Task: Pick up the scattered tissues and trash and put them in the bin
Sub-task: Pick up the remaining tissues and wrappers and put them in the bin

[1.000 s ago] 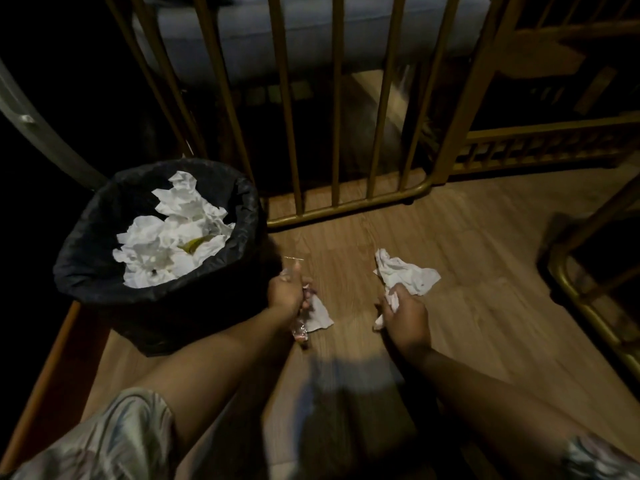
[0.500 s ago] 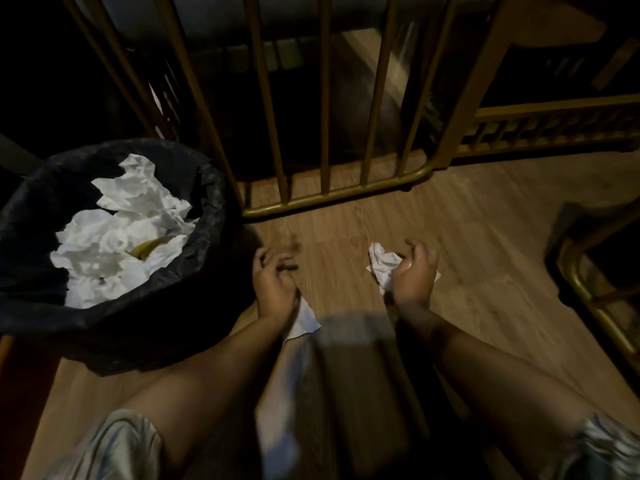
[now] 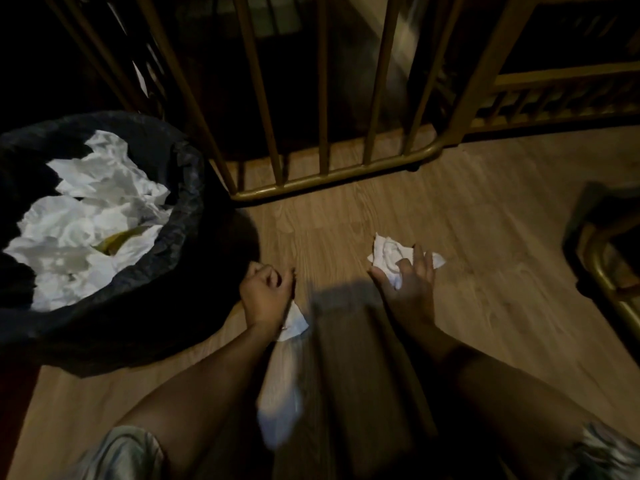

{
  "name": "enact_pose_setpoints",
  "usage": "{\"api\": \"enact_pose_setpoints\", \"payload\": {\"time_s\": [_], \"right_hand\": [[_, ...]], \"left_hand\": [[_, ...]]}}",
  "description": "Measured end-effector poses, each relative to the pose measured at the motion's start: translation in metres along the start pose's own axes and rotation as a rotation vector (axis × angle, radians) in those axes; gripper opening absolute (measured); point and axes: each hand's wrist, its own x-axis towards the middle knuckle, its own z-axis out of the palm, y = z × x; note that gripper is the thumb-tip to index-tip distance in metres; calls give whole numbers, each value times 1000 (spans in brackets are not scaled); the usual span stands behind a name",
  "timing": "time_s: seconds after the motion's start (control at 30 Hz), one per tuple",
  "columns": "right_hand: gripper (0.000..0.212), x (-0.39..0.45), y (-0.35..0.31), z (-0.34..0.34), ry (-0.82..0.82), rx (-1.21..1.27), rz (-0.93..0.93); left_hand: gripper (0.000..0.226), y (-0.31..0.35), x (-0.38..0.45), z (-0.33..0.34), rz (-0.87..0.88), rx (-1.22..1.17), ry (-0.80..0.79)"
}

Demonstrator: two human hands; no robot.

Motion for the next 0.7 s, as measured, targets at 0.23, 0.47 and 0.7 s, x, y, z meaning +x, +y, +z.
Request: {"api": "enact_pose_setpoints", "payload": {"time_s": [0.23,0.47,0.7], "right_hand": [[18,-10,0,-12,2,-84,-127],[39,-17,-19,-8,-33,78,-204],[26,-23,-58,-16,4,493,3]], "left_hand": [[15,-11,-11,6,47,102,22],[26,-3,-15,-4,49,-68,-81],[27,46,-20,-11,-23,-288,-159]]}}
